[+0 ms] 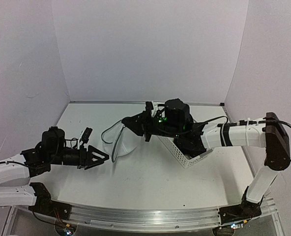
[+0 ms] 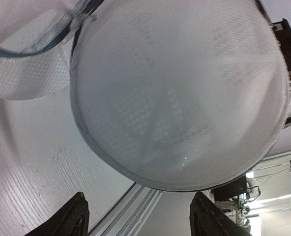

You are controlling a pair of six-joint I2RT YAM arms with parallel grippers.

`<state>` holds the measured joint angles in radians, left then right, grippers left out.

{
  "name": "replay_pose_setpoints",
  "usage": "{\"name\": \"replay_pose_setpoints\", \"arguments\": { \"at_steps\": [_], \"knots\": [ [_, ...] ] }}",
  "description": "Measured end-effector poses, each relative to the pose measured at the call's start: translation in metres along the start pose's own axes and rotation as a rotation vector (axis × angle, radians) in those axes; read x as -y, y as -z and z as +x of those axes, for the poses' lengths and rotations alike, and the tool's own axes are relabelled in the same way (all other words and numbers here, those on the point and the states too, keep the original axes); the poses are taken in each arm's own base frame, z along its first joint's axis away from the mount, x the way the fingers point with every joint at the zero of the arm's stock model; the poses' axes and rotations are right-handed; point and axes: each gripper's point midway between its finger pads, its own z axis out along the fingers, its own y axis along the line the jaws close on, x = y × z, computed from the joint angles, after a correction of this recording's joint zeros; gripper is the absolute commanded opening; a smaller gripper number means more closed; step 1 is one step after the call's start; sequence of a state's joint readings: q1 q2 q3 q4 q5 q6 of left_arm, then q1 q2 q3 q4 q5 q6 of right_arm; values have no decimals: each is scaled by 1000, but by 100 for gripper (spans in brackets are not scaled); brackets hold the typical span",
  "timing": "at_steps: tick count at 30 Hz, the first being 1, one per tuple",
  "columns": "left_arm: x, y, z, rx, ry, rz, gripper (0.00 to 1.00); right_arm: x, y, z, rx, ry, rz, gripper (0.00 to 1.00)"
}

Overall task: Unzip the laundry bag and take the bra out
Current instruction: Pass from the right arm to the left

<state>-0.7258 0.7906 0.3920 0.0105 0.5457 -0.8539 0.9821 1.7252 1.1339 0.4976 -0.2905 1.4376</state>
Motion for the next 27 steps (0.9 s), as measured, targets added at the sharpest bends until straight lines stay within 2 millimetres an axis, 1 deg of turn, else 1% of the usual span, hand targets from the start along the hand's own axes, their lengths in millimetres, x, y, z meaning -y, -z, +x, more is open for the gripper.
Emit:
{"name": "replay_pose_setpoints", "arguments": {
  "at_steps": [3,7,10,13,16,18,24,27],
  "knots": [
    [17,6,-16,17,-104,-19,74,4,-1,-2,14,-1,9,0],
    [43,17,-43,63,-242,-68,76,16,-5,-5,28,-5,44,0],
    [51,24,-56,79,-317,-117,79,29,-11,-8,37,-7,75,0],
    [56,27,-65,74,-370,-159,80,42,-17,-9,40,-14,106,0],
    [57,27,-71,55,-410,-202,80,51,-23,-10,41,-13,132,0],
    [52,25,-73,32,-431,-241,81,54,-24,-11,43,-9,144,0],
    [30,14,-69,-50,-462,-364,81,48,-26,-14,53,8,144,0],
    [24,10,-66,-83,-477,-407,81,47,-28,-16,56,12,143,0]
  ]
}}
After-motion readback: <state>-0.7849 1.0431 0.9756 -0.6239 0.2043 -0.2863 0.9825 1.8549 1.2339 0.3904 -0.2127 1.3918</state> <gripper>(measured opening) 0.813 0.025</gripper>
